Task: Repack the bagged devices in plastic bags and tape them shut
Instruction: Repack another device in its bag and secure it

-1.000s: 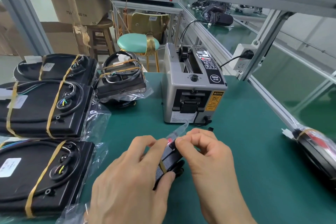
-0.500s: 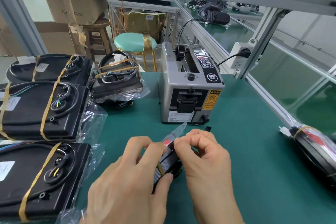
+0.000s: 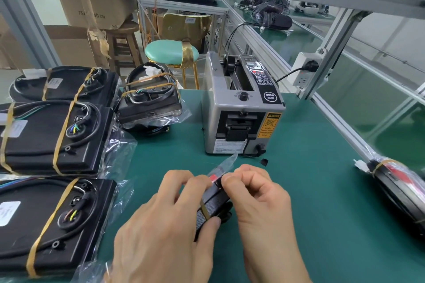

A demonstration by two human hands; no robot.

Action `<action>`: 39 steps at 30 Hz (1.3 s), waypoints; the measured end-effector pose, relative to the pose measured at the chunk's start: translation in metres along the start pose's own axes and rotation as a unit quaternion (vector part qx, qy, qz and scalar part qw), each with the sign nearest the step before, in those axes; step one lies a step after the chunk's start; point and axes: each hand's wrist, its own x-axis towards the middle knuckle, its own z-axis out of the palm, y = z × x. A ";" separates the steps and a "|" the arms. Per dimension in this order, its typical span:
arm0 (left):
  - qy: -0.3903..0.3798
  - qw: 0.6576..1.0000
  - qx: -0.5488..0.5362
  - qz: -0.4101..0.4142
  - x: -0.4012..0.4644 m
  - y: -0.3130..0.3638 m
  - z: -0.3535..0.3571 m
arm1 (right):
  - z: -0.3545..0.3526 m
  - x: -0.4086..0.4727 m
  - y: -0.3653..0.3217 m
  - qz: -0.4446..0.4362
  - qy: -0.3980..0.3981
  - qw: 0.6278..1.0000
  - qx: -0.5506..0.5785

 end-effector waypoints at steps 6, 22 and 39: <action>-0.009 1.000 -0.003 -0.003 0.000 0.001 -0.001 | -0.001 -0.001 -0.004 0.030 -0.007 0.998 0.060; -0.009 1.000 0.002 -0.011 0.001 0.001 -0.001 | -0.005 -0.001 -0.010 0.042 -0.085 0.995 0.030; -0.009 1.000 -0.001 -0.011 0.002 -0.002 -0.003 | -0.022 0.008 -0.030 0.125 -0.205 0.971 -0.020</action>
